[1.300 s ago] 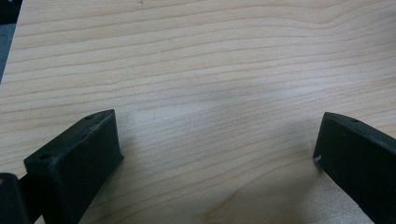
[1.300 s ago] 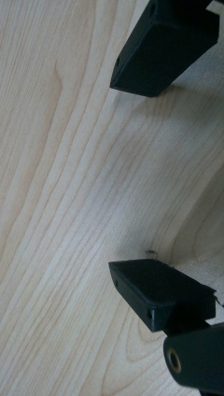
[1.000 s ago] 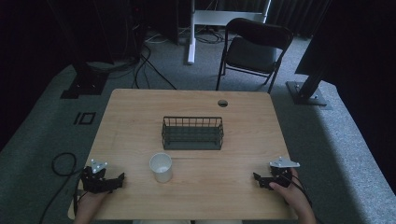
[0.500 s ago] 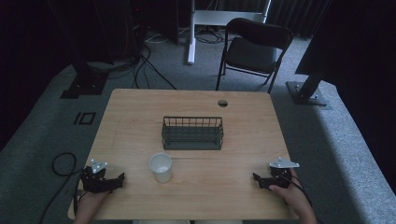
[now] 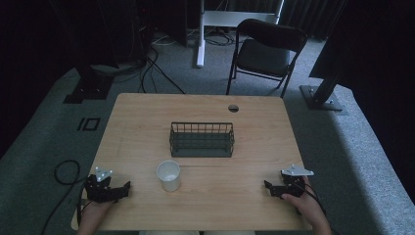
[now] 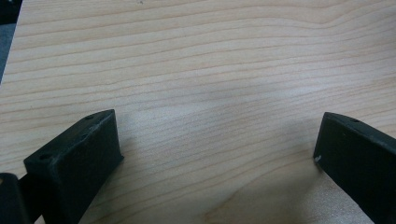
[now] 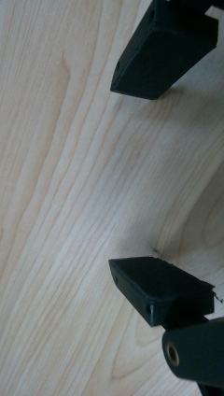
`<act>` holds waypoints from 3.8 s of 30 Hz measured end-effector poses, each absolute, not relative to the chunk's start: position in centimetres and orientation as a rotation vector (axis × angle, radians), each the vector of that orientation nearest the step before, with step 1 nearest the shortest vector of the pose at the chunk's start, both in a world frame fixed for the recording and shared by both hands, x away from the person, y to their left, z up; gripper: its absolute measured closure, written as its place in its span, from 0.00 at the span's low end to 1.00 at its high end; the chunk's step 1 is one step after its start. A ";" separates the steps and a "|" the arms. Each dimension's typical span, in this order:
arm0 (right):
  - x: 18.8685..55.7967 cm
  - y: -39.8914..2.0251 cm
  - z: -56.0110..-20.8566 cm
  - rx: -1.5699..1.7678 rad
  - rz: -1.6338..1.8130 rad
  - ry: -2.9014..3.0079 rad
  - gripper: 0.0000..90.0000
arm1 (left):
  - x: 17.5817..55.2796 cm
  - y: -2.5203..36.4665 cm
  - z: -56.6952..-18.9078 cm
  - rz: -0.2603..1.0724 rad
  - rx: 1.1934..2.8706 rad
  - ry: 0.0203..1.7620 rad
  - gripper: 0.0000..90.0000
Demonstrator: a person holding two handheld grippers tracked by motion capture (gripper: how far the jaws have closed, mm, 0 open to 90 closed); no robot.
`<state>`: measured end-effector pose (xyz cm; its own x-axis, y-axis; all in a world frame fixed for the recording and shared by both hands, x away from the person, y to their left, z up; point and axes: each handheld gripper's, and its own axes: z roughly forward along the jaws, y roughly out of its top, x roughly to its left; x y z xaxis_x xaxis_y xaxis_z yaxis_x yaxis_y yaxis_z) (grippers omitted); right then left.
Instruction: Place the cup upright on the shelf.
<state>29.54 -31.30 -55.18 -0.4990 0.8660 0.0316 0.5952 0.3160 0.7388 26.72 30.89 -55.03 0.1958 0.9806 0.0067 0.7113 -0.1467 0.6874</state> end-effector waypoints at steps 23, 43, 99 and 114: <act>30.0 -29.3 -53.5 1.244 1.128 2.215 0.14 | 26.7 30.9 -55.0 0.634 1.924 1.574 0.01; 29.9 -25.9 -52.1 1.078 1.222 2.282 0.15 | 26.7 30.9 -55.0 0.634 1.924 1.574 0.01; 29.5 -14.0 -50.6 0.680 1.422 2.488 0.15 | 26.7 30.9 -55.0 0.634 1.925 1.574 0.01; 29.6 -10.0 -50.3 0.578 1.473 2.516 0.15 | 26.7 30.9 -55.0 0.634 1.925 1.574 0.01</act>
